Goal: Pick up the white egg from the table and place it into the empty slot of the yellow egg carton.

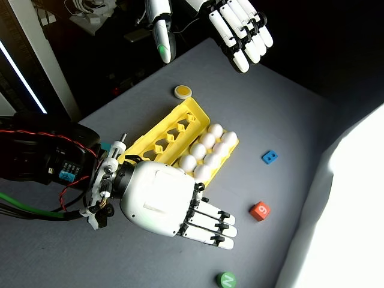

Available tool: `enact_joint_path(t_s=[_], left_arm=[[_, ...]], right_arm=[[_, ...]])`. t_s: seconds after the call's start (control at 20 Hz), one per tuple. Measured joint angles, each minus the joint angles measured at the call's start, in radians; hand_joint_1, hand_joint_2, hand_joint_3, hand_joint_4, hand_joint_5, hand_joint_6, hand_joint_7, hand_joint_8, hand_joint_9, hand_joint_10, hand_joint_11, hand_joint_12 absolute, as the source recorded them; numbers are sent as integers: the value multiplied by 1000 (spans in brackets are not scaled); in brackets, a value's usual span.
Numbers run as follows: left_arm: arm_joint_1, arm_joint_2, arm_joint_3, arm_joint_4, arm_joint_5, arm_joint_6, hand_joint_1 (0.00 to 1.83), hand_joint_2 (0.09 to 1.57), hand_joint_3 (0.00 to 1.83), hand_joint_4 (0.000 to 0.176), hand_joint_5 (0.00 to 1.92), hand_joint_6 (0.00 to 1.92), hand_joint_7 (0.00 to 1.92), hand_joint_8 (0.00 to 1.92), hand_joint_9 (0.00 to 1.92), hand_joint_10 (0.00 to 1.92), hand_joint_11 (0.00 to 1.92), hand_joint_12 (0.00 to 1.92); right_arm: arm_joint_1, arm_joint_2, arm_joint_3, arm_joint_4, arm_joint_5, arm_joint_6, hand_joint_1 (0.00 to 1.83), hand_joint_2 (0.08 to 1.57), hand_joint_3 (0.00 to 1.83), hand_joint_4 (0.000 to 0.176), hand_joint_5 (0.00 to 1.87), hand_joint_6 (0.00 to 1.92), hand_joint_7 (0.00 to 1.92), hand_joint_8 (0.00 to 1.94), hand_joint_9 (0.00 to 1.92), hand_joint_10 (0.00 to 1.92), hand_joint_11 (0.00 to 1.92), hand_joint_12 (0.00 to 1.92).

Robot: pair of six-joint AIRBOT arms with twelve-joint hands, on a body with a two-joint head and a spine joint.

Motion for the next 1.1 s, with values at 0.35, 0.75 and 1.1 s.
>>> enact_joint_path(t_s=[0.35, 0.75, 1.1], left_arm=[[0, 0, 0, 0, 1, 0, 0, 1159, 0, 0, 108, 6, 68, 7, 51, 9, 21, 11], [-1, 0, 0, -7, 0, 0, 0, 1163, 1, 0, 94, 1, 52, 1, 32, 0, 0, 0], [-1, 0, 0, -14, 0, 0, 0, 1157, 0, 0, 109, 3, 68, 3, 49, 4, 15, 11]], right_arm=[[0, 0, 0, 48, 0, 2, 1101, 993, 0, 175, 1274, 465, 234, 21, 0, 0, 0, 0], [-8, 0, 0, 46, 5, 1, 880, 848, 0, 154, 1036, 7, 370, 25, 0, 0, 0, 0], [-15, 1, 0, 48, 8, -1, 890, 794, 0, 112, 968, 0, 375, 10, 0, 0, 0, 0]])
